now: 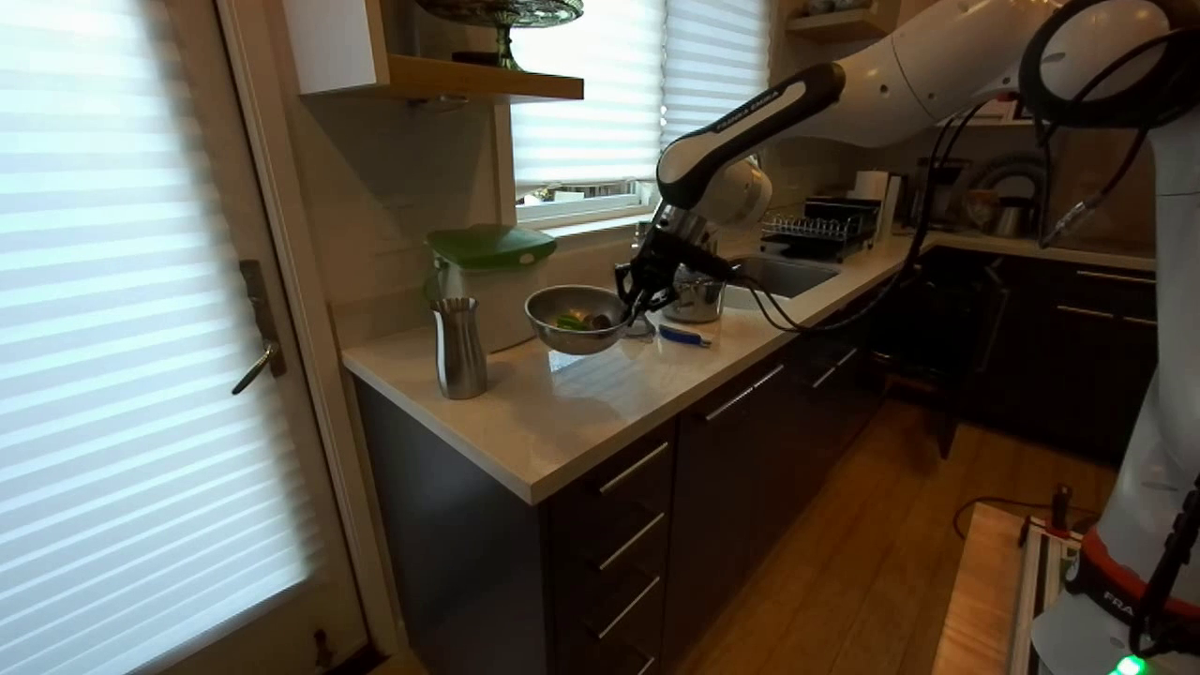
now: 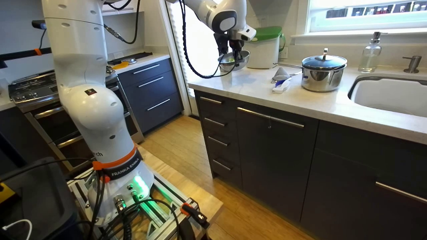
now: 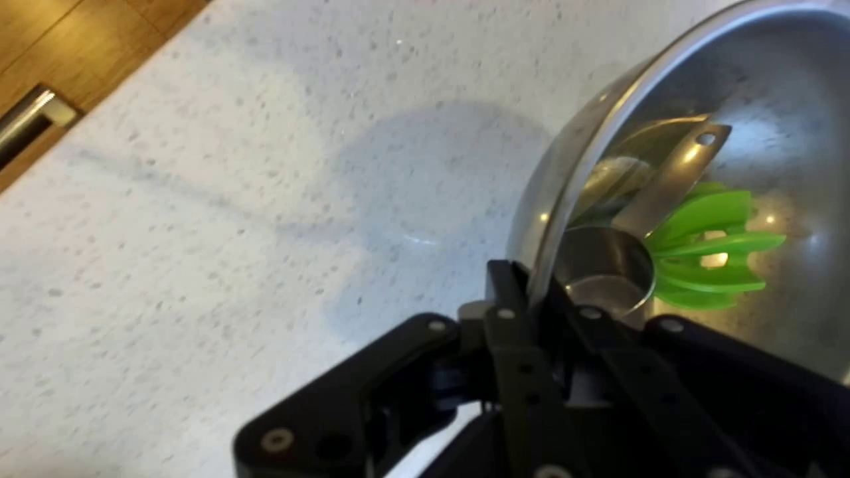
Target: Place the silver bowl to the left of the bin
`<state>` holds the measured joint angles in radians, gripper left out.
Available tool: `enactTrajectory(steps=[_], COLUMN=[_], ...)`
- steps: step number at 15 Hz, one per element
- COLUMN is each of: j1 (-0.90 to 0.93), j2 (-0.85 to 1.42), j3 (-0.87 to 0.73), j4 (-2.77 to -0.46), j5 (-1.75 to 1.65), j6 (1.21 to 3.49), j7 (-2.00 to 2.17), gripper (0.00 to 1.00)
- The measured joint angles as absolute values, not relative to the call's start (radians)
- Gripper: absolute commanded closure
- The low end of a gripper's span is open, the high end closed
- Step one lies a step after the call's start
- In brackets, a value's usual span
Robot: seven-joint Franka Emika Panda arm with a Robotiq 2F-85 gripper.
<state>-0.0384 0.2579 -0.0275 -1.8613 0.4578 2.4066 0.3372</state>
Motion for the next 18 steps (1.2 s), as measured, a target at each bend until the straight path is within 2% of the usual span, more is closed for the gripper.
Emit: enactTrajectory(steps=[2,3,4,5,18], j1=[-0.055,-0.065,-0.074,-0.078,-0.075], j2=[0.23,0.216,0.208,0.208,0.369], j3=[-0.067,-0.084,-0.09,-0.09,-0.073], j4=[-1.861,-1.861,-1.861,-1.861,-1.776], j5=[0.437,0.436,0.436,0.436,0.573], j6=[2.407,2.405,2.404,2.404,2.554], j7=[0.379,0.392,0.39,0.389,0.626], gripper=[0.98,0.91,0.91,0.98,0.98])
